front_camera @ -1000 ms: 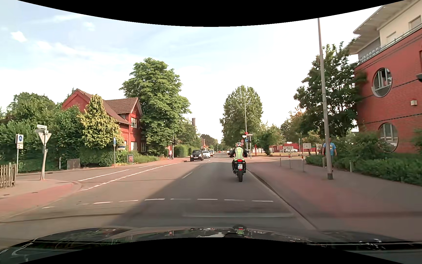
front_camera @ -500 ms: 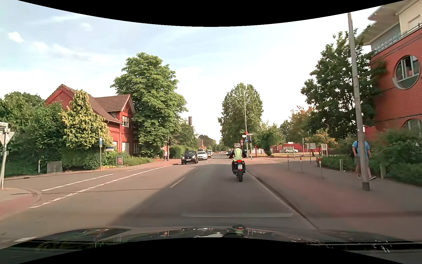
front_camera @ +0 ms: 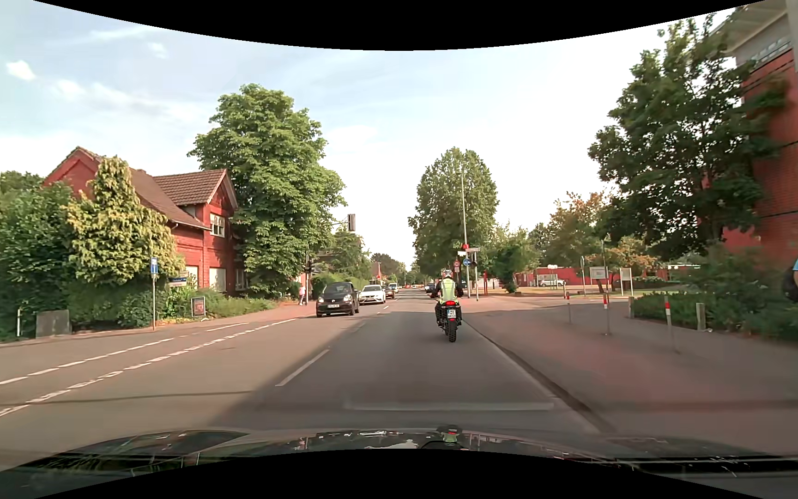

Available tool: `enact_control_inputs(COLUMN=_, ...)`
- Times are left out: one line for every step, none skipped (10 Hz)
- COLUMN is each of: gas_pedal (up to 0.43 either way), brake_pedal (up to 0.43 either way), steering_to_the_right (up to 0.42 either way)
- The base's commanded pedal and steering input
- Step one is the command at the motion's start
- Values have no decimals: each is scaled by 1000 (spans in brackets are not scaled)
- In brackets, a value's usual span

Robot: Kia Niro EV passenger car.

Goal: Follow the waypoints while adhering to traffic rules and regulations

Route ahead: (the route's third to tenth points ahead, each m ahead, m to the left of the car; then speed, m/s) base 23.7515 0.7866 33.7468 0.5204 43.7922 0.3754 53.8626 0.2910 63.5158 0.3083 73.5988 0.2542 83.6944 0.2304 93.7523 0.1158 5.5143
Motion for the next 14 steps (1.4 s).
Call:
enact_control_inputs(gas_pedal=220, brake_pedal=0, steering_to_the_right=10)
enact_control_inputs(gas_pedal=197, brake_pedal=0, steering_to_the_right=9)
enact_control_inputs(gas_pedal=197, brake_pedal=0, steering_to_the_right=8)
enact_control_inputs(gas_pedal=197, brake_pedal=0, steering_to_the_right=7)
enact_control_inputs(gas_pedal=197, brake_pedal=0, steering_to_the_right=5)
enact_control_inputs(gas_pedal=197, brake_pedal=0, steering_to_the_right=5)
enact_control_inputs(gas_pedal=197, brake_pedal=0, steering_to_the_right=4)
enact_control_inputs(gas_pedal=197, brake_pedal=0, steering_to_the_right=2)
enact_control_inputs(gas_pedal=197, brake_pedal=0, steering_to_the_right=0)
enact_control_inputs(gas_pedal=197, brake_pedal=0, steering_to_the_right=-1)
enact_control_inputs(gas_pedal=197, brake_pedal=0, steering_to_the_right=-1)
enact_control_inputs(gas_pedal=197, brake_pedal=0, steering_to_the_right=-1)
enact_control_inputs(gas_pedal=197, brake_pedal=0, steering_to_the_right=-1)
enact_control_inputs(gas_pedal=197, brake_pedal=0, steering_to_the_right=-1)
